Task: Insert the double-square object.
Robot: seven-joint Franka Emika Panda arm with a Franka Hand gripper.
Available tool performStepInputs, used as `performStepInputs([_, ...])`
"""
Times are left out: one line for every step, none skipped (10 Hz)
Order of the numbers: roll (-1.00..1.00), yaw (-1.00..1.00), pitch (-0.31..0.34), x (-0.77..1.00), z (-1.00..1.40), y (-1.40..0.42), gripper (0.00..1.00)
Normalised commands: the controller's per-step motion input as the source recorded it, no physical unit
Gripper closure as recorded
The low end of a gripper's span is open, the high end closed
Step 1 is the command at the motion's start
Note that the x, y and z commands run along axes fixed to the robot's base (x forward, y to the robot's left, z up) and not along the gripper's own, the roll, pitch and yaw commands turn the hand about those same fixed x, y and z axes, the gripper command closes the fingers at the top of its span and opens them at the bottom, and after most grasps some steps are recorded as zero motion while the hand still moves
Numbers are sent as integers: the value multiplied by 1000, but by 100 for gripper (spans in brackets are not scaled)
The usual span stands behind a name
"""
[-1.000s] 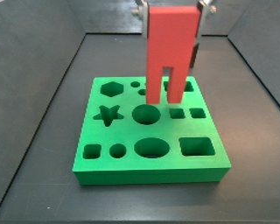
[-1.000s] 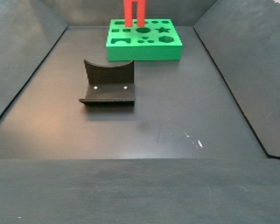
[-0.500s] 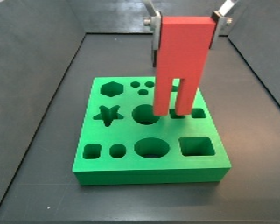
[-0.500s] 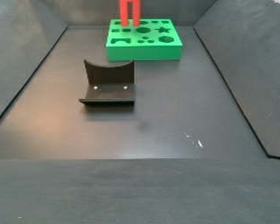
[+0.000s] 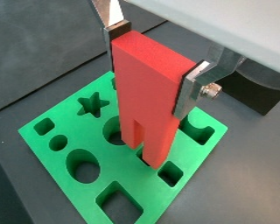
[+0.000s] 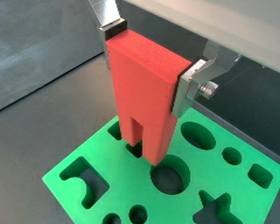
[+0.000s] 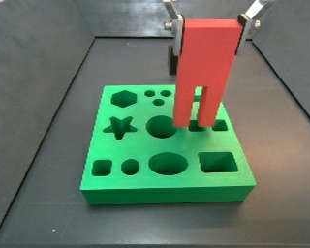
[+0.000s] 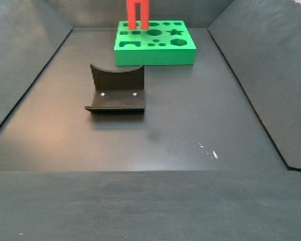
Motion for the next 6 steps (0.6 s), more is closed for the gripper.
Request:
performStepInputs([3, -37, -7, 1000, -177, -129, 100])
performStepInputs([0, 0, 0, 134, 0, 0, 100])
performStepInputs([0, 66, 0, -3, 0, -14, 100])
performStepInputs([0, 0, 1, -46, -14, -63, 100])
performStepInputs([0, 0, 0, 34, 0, 0, 100])
performStepInputs([0, -177, -36, 340, -123, -80, 100])
